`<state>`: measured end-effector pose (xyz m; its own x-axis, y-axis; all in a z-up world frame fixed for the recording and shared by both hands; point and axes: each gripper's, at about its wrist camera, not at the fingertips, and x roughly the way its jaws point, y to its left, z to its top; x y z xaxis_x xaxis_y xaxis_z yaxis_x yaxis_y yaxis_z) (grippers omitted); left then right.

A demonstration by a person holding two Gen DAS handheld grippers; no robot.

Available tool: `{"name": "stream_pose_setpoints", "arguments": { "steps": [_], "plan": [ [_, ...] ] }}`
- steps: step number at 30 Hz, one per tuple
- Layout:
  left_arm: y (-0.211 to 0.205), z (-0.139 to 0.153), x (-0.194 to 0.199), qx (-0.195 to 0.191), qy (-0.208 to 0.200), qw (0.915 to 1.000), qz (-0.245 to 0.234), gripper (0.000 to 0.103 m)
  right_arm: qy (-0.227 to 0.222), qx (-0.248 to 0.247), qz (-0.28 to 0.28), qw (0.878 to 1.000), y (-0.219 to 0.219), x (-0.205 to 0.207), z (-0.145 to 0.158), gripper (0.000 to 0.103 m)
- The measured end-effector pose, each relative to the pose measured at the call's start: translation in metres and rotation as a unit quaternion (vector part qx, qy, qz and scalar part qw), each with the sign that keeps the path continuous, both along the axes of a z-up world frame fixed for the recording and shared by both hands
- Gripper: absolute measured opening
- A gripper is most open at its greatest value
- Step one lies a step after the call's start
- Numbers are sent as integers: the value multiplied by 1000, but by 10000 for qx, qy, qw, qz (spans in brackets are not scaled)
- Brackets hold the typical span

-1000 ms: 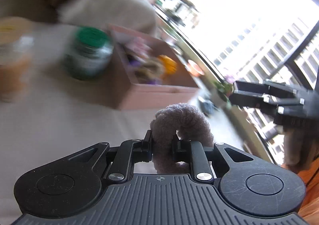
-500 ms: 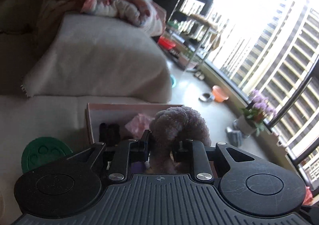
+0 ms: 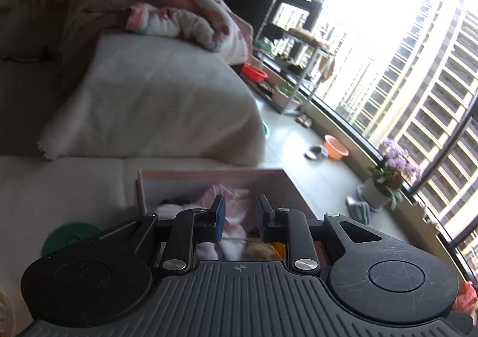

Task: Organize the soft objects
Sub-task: 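Lower the hair tie into the pink box and open the left gripper, then drop the pink eraser into the pink box with the right gripper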

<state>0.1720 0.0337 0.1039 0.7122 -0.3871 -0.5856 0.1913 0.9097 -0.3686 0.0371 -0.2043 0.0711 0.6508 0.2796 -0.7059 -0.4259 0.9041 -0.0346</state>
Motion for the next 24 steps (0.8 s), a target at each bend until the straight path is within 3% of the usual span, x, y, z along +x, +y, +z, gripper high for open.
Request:
{"name": "stream_pose_setpoints", "arguments": {
  "steps": [3,6,11,16,21,24],
  "plan": [
    [-21,-30,7,724,669,9949,-190,21,4,-54,-24,10000,1,2,1,50],
    [-28,-50,17,665,875,9934,-325,19,-91,-99,-46,9999,1,2,7,50],
    [-12,-44,19,69,528,9983,-219,19,-237,-15,-213,9995,-1,13,22,50],
    [21,-27,-35,-183,-161,9997,-1,20,-490,-13,-308,9983,11,35,37,50],
    [45,-34,-85,-20,-272,9996,102,20,-667,598,-363,9953,32,87,64,50],
    [48,-36,-110,533,-355,9979,67,20,-701,854,-574,9922,40,121,72,65]
  ]
}}
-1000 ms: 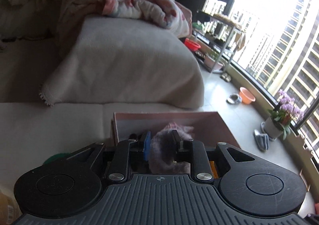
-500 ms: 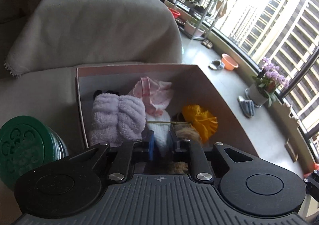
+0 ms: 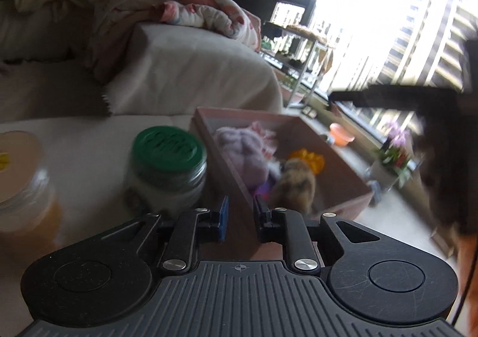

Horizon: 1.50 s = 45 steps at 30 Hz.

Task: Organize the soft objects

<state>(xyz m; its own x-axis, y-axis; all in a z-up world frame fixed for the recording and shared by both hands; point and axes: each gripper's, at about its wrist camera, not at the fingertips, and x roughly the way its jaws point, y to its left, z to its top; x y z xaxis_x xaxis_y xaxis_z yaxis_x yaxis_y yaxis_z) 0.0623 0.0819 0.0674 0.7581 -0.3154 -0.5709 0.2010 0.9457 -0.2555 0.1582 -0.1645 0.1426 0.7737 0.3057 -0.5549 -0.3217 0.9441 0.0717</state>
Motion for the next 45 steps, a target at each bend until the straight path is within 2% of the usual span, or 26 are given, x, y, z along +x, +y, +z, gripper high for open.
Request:
{"name": "stream_pose_setpoints", "arguments": {
  "steps": [3,5,11,14,16,19,20,21,22,24,26,28,29,33,37,40,45],
  "plan": [
    [2,-8,-26,639,6,9979,45,21,-3,47,-231,9997,2,9,0,66],
    [6,-16,-40,831,93,9964,149,21,80,133,-208,9997,0,0,-3,67],
    [10,-34,-69,718,483,9944,599,21,255,118,92,9996,-5,-60,-26,71],
    [3,-43,-69,639,761,9931,623,21,468,-7,197,9987,-1,-95,-52,73],
    [-4,-45,-74,689,692,9929,679,26,684,-129,287,9972,5,-111,-74,73],
    [-15,-47,-75,655,627,9932,724,49,1056,-207,329,9937,11,-125,-105,73],
    [-20,-48,-75,653,595,9935,717,61,1198,-204,320,9921,12,-126,-114,73],
    [-26,-49,-76,707,562,9935,699,72,1257,-196,338,9913,13,-128,-120,78],
    [-33,-51,-75,816,527,9929,685,76,1058,-213,346,9936,14,-134,-121,80],
    [-46,-55,-75,1039,441,9906,778,85,1022,-343,328,9936,19,-138,-125,82],
    [-55,-59,-74,1088,353,9882,1022,85,901,-483,321,9942,22,-140,-129,85],
    [-57,-60,-74,1021,293,9869,1216,85,836,-549,59,9950,19,-135,-131,100],
    [-57,-61,-74,985,279,9865,1274,85,853,-487,-106,9951,15,-133,-133,102],
    [-58,-61,-73,1029,226,9848,1382,84,861,-469,-551,9937,6,-131,-134,103],
    [-61,-63,-71,1166,194,9818,1483,84,800,-491,-530,9942,5,-131,-135,103],
    [-63,-64,-66,1294,195,9781,1616,84,596,-434,-435,9963,2,-138,-137,103],
    [-63,-66,-66,1341,145,9772,1642,85,513,-422,-479,9966,1,-140,-138,103]
  ]
}}
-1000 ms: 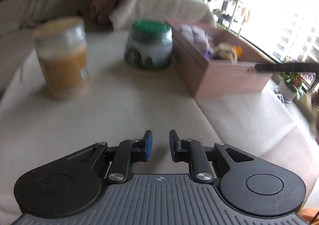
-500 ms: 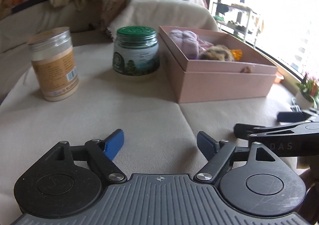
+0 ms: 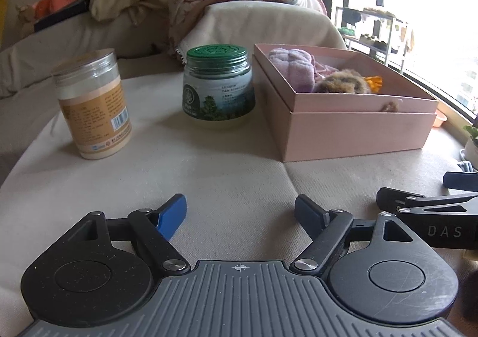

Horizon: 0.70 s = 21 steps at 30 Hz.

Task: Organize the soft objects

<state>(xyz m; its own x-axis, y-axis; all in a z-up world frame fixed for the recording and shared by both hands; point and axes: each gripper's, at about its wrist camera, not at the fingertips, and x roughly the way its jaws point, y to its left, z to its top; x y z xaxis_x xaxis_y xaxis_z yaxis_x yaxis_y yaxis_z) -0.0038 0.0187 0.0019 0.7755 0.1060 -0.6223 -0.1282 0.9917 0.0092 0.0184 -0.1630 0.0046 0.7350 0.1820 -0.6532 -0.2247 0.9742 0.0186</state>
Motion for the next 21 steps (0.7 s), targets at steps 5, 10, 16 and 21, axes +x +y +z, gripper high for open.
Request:
{"name": "stream_pose_setpoints", "arguments": {
  "steps": [5,10,16,21],
  "plan": [
    [0,0,0,3,2,10000,-7,85,0,2,-5,10000,0,2,0,103],
    [0,0,0,2,2,10000,-7,85,-1,3,-5,10000,0,2,0,103],
    [0,0,0,2,2,10000,-7,85,-1,8,-4,10000,-1,2,0,103],
    [1,0,0,0,1,10000,-7,85,-1,8,-4,10000,-1,2,0,103]
  ]
}}
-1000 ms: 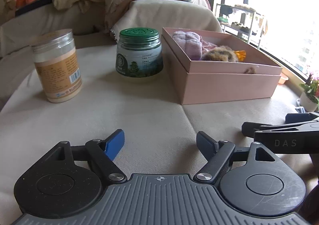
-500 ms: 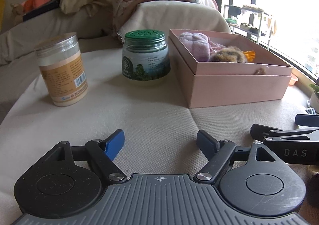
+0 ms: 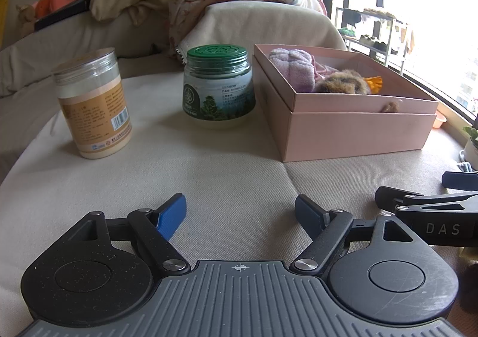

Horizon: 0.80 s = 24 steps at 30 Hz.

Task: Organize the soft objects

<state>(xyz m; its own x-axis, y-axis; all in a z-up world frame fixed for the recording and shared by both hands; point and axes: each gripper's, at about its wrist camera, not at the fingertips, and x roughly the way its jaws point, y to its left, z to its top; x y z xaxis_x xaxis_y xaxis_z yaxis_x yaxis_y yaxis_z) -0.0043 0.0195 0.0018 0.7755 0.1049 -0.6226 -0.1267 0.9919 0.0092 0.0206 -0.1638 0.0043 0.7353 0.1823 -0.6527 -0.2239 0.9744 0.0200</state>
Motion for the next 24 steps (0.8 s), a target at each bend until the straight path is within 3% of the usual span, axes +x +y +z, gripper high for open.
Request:
{"name": "stream_pose_setpoints", "arguments": {
  "steps": [24],
  "plan": [
    [0,0,0,-7,1,10000,2,85,1,-3,58,10000,0,2,0,103]
  ]
}}
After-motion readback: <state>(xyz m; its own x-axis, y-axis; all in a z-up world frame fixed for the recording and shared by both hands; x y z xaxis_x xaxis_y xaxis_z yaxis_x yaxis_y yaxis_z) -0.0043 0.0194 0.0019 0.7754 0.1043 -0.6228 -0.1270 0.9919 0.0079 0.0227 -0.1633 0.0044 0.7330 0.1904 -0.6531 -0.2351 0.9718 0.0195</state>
